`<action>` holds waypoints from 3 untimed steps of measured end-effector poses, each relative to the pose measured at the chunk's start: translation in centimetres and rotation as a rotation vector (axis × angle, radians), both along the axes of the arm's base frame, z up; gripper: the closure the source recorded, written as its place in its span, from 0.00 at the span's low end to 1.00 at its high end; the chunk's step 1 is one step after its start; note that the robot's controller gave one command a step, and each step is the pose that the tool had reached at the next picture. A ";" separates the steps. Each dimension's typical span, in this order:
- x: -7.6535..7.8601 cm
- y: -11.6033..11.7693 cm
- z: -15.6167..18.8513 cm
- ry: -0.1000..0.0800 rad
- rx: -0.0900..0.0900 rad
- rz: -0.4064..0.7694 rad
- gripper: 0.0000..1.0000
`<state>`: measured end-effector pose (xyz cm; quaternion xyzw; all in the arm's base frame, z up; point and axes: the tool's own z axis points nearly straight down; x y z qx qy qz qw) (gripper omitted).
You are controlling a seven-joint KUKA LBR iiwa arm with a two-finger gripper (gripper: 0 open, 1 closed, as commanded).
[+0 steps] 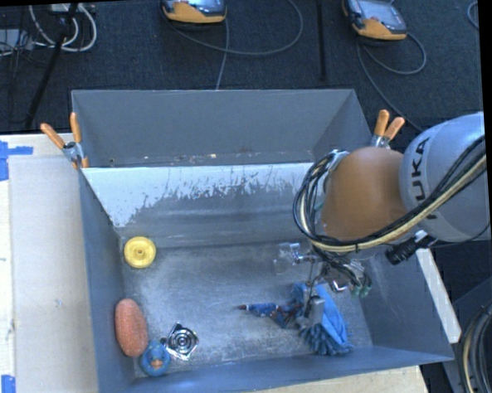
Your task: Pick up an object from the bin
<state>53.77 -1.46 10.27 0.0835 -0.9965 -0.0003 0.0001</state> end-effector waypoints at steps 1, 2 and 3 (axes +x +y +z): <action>4.1 -1.5 -3.3 -0.001 0.001 0.292 1.00; 4.0 -1.6 -3.3 -0.001 0.001 0.287 0.00; 4.0 -1.6 -3.3 -0.001 0.001 0.286 0.00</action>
Offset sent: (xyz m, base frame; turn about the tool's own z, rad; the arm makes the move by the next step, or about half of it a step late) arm 0.0000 0.0000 0.0000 0.0000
